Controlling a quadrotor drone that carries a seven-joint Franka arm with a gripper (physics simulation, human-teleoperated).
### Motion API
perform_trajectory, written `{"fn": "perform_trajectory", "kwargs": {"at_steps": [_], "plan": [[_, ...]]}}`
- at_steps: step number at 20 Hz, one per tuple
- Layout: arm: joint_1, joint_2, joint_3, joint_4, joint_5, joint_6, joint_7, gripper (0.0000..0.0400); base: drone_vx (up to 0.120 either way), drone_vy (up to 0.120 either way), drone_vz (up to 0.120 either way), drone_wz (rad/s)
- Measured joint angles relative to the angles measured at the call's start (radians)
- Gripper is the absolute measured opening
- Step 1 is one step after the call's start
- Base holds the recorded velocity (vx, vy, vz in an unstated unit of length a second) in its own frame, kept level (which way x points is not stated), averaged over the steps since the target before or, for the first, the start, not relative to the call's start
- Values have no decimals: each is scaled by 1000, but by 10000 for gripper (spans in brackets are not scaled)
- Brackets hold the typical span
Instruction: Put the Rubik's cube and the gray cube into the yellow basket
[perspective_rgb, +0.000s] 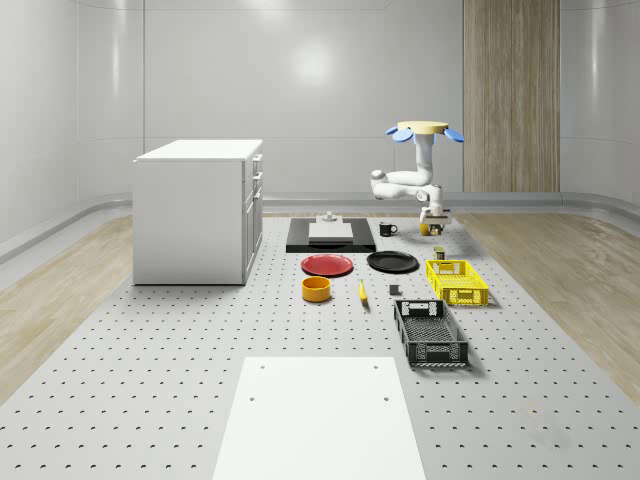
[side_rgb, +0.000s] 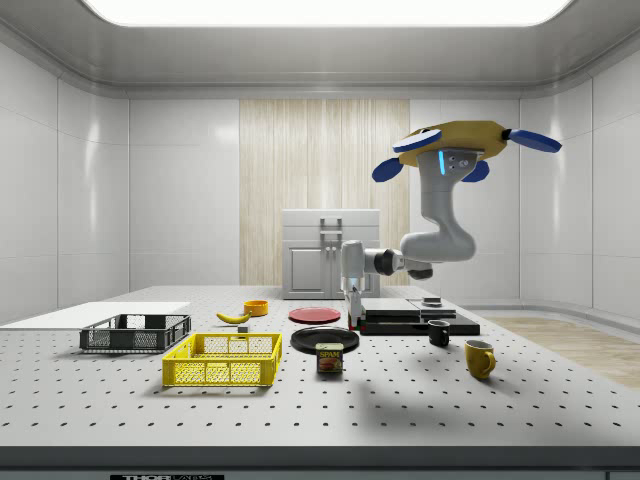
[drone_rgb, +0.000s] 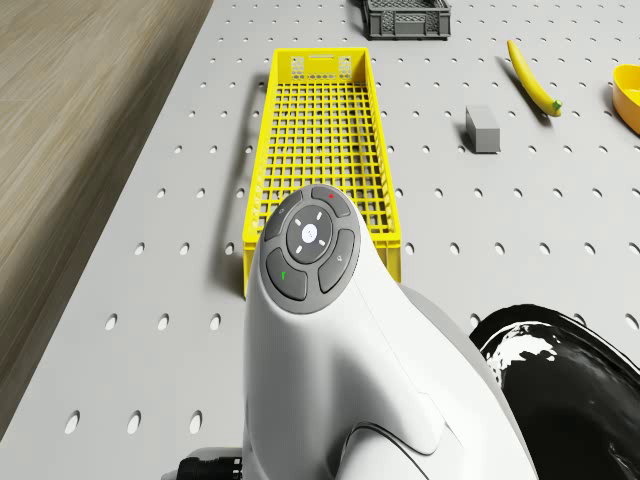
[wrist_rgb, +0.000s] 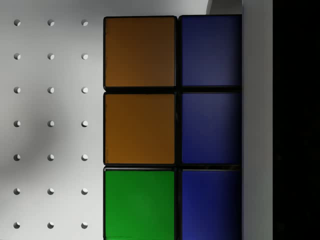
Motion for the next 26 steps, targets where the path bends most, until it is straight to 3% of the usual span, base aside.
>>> {"fn": "perform_trajectory", "kwargs": {"at_steps": [13, 17, 26], "plan": [[-6, -23, 4, 1, 10, 22, 5, 325, 120, 0, 0, 0], [-7, -30, 5, 1, 12, 28, 6, 325, 120, 0, -100, 0], [-11, -43, 7, 2, 18, 40, 9, 325, 120, 0, -22, 0]]}}
